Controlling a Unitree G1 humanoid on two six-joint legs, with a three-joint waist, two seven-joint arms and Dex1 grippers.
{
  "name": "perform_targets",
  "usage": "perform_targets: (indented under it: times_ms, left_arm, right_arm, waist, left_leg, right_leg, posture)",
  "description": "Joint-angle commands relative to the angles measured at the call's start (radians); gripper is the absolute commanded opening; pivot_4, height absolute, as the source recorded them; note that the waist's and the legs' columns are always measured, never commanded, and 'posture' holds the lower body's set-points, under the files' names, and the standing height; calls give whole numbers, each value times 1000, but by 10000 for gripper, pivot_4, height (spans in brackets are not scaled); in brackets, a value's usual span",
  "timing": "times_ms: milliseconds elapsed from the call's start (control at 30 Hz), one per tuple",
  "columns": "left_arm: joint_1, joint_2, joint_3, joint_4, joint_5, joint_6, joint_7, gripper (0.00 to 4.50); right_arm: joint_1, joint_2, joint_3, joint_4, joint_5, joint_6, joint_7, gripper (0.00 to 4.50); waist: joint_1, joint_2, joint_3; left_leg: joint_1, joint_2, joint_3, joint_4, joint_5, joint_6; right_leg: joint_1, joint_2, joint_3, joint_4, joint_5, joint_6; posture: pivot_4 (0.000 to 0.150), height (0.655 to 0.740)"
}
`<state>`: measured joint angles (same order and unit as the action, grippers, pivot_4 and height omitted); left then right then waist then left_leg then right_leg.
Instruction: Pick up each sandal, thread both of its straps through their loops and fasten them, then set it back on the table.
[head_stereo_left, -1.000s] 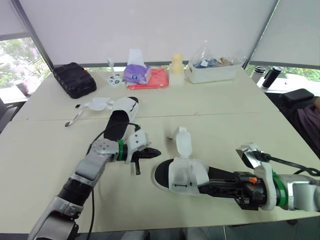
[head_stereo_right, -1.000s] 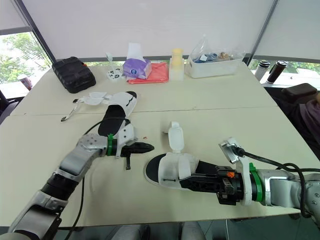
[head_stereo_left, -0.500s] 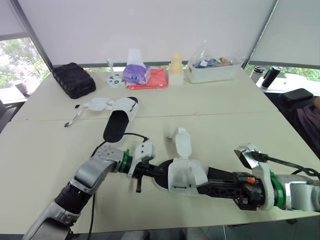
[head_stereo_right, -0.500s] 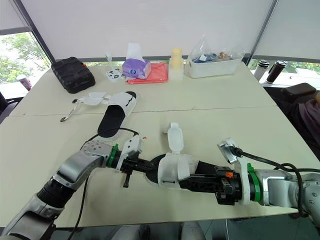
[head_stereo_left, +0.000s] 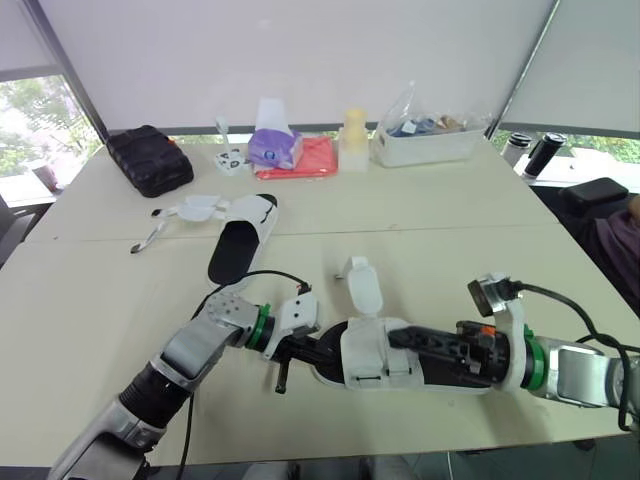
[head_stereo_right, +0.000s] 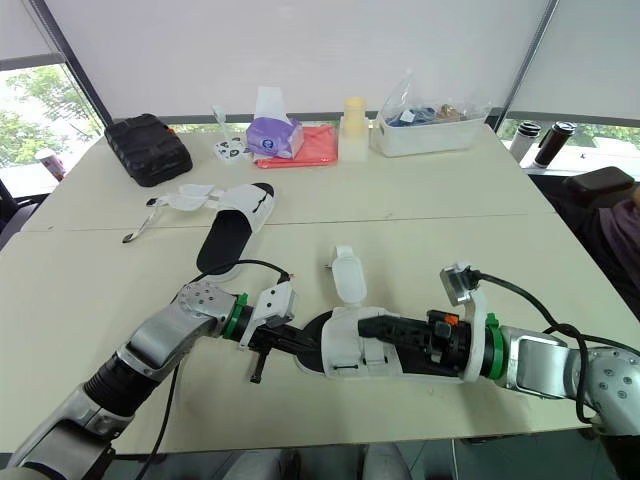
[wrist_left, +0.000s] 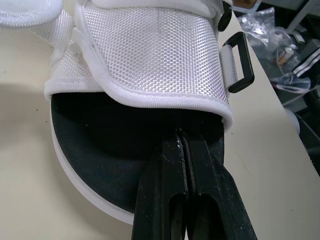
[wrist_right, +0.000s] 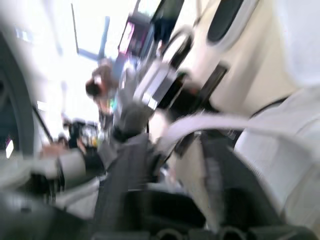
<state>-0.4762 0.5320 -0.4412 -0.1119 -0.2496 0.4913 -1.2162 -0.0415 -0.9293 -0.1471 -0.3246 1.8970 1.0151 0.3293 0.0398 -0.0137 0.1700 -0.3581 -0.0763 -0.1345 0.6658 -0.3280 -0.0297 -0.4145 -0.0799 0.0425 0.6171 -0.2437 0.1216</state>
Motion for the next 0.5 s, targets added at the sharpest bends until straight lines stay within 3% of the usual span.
perform_targets:
  times_ms: [33,67,233,300,400,500]
  left_arm:
    - [7,-4,-7,-20,4,6,8,0]
    - [8,-4,-6,-22,3,7,9,0]
    - [7,-10,-6,-17,3,8,16,0]
    - [4,-16,-7,-11,5,6,18,0]
    - [-1,-25,-8,0,8,3,19,0]
    - [-6,-32,-9,12,10,-3,18,0]
  right_arm:
    - [-7,4,-17,-10,7,-2,-20,36601]
    - [-9,0,-27,-16,0,4,-6,41222]
    - [-105,-32,-100,43,31,3,24,41222]
    - [-144,-52,-98,28,-132,-8,61,41222]
    - [-210,-99,24,11,-529,-102,175,41222]
    - [-283,-76,123,50,-688,-112,267,41222]
  waist:
    - [0,0,0]
    - [0,0,0]
    - [-1,0,0]
    - [-2,0,0]
    - [-2,0,0]
    - [-4,0,0]
  left_leg:
    - [0,0,0,0,0,0]
    - [0,0,0,0,0,0]
    - [0,0,1,0,0,0]
    - [0,0,1,0,0,0]
    - [0,0,1,0,0,0]
    - [0,0,2,0,0,0]
  right_leg:
    - [0,0,0,0,0,0]
    - [0,0,0,0,0,0]
    - [0,0,0,0,0,0]
    - [0,1,0,0,0,0]
    - [-1,1,0,0,0,0]
    - [-1,1,0,0,0,0]
  posture:
    - [1500,7400]
    - [1500,7400]
    - [1500,7400]
    - [1500,7400]
    - [1500,7400]
    - [1500,7400]
